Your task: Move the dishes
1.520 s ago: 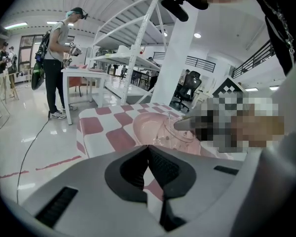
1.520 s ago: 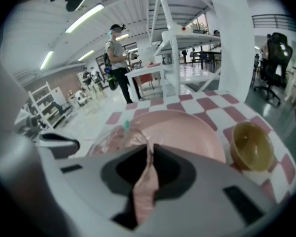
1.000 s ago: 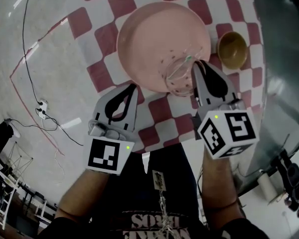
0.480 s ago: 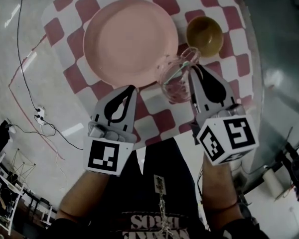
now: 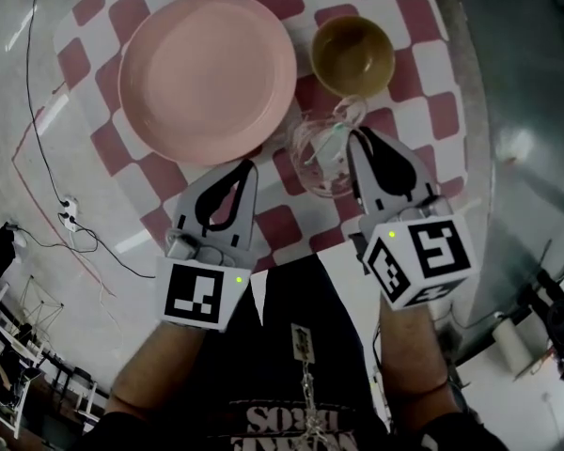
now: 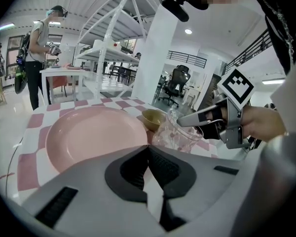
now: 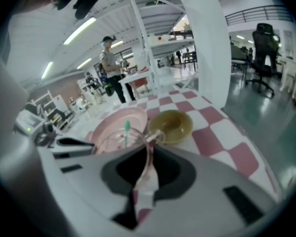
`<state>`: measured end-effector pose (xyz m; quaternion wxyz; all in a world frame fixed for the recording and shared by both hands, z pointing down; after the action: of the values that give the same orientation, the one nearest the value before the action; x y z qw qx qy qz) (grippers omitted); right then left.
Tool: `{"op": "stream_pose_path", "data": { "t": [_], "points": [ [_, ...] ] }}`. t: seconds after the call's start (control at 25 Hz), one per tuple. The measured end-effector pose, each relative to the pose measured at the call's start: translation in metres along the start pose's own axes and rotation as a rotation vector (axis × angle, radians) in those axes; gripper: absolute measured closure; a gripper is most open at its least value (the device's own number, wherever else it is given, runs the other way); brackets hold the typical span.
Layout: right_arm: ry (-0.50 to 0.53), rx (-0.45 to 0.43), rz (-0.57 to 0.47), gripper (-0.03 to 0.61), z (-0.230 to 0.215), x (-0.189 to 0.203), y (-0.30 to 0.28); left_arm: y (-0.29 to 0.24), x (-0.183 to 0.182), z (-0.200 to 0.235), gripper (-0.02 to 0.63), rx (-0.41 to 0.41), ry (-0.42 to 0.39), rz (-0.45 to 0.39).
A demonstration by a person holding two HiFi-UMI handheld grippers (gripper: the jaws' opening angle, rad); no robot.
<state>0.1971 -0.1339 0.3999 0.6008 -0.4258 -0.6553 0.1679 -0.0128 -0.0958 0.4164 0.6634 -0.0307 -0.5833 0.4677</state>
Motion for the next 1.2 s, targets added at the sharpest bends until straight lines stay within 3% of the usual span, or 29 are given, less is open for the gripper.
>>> {"op": "stream_pose_path", "data": {
  "t": [0.48,0.96,1.08,1.2],
  "points": [
    [0.058,-0.026,0.078,0.517,-0.027,0.021,0.007,-0.029,-0.007,-0.025,0.583,0.001,-0.001,0.018],
    [0.084,-0.029,0.076,0.512,-0.030,0.027,0.002,-0.033,-0.008,-0.035,0.583,-0.003,-0.007,0.016],
    [0.104,-0.042,0.060,0.497,-0.025,0.024,0.004,-0.032,-0.010,-0.038,0.583,-0.002,-0.012,0.011],
    [0.111,-0.042,0.040,0.439,-0.026,0.023,0.011,-0.032,-0.011,-0.042,0.583,0.008,-0.021,0.010]
  ]
}}
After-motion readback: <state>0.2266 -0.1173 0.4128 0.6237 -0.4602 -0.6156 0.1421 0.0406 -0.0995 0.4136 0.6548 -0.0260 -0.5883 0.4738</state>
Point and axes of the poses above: the fingertips, and each gripper's own axes: y backward along the fingers, z to its left, x out of its underside, the point moved 9 cm from there along y, backward along the fingers, and after that the axes turned 3 degrees about x, right-handed, at the moved point
